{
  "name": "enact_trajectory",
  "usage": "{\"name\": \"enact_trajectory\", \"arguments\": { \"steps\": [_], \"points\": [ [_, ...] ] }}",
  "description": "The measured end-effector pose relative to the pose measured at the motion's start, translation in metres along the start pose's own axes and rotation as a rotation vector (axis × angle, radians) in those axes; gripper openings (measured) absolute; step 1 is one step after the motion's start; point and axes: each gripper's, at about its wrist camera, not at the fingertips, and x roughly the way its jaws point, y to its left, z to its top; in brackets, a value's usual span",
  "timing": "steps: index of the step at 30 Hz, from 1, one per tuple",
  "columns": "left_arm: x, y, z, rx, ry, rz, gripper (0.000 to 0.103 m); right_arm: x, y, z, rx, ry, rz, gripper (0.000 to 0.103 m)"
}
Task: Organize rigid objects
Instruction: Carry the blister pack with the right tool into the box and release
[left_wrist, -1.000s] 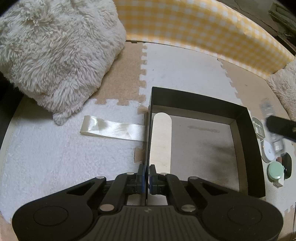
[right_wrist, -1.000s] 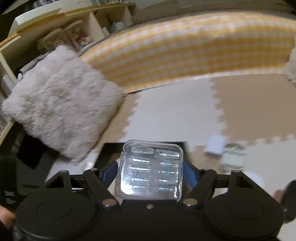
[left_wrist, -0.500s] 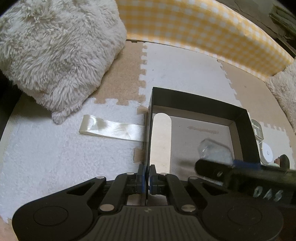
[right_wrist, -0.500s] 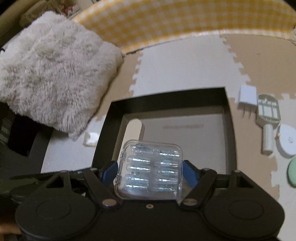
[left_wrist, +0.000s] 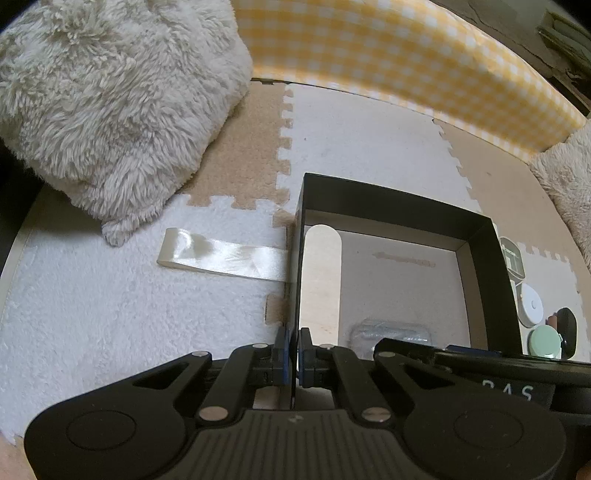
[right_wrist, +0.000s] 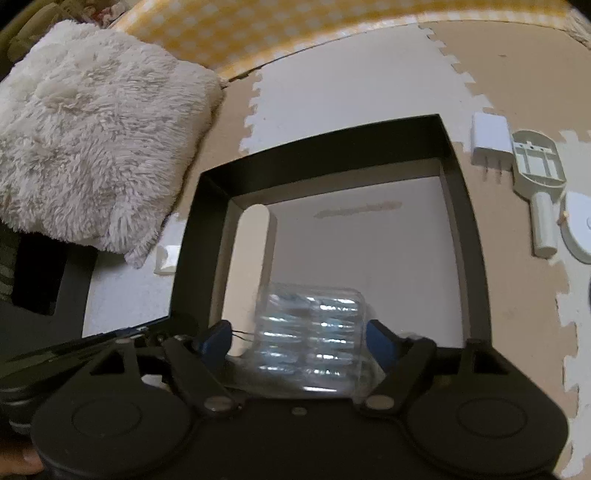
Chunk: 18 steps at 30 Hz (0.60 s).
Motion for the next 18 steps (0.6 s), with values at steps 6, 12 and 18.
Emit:
{"name": "enact_trajectory", "arguments": {
  "steps": [6,12,18],
  "points": [
    [0.000,0.000,0.000,0.000,0.000,0.000,0.004,-0.003,0.000,0.001,-0.002,0.001,0.013,0.082],
    [0.000,0.000,0.000,-0.001,0.000,0.000,0.004,-0.012,-0.001,0.001,-0.021,-0.017,0.010,0.083],
    [0.000,0.000,0.000,0.000,0.000,0.000,0.004,-0.031,-0.001,0.006,-0.038,-0.054,0.009,0.083]
  ]
}}
